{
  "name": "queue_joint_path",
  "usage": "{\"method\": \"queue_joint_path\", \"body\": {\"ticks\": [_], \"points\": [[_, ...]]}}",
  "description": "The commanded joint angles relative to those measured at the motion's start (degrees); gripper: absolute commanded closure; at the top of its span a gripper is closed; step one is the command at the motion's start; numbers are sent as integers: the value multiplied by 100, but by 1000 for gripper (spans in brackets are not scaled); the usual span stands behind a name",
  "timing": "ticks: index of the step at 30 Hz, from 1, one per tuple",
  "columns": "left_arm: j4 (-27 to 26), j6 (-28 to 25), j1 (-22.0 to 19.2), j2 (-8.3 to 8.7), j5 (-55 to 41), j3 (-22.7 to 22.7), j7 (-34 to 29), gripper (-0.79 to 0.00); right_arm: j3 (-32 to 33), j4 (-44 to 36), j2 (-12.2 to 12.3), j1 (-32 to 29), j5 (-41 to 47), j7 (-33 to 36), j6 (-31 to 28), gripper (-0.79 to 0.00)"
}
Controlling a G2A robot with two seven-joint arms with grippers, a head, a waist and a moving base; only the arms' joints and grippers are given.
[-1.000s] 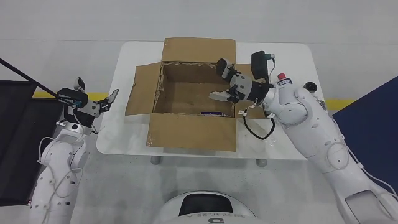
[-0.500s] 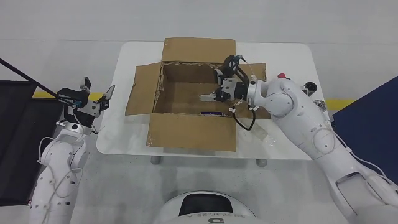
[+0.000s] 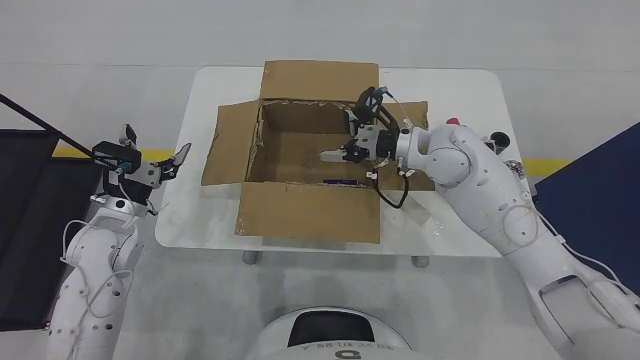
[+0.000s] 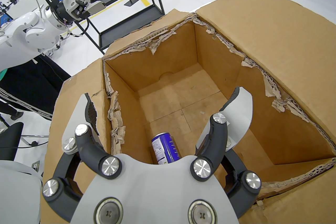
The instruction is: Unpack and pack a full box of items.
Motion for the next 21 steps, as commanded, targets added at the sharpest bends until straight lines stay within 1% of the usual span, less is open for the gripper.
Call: {"method": "queue_joint_path", "body": {"ticks": [1,4,7,11,15,18,20,21], "points": [[0,0,0,0,0,0,0,-785,0,0,0,0,0,0,0,-785],[0,0,0,0,0,0,0,-785,-10,-2,-2,-17,-7,-1,21,-785],[0,0,0,0,0,0,0,-785,-96,-8,-38,-32,-81,41,187,-785],[0,0,0,0,0,0,0,-785,-77,6,-56,-52,-116,-136,-43,-785],[0,0,0,0,0,0,0,-785,46,-13,-28,-163,-267,-283,-120,-785],[0,0,0,0,0,0,0,-785,110,-41,-20,-209,-436,-283,91,-785],[0,0,0,0,0,0,0,-785,68,-73,-44,-180,-536,-189,332,-785],[0,0,0,0,0,0,0,-785,22,-74,-63,-137,-527,-114,361,-785]]}}
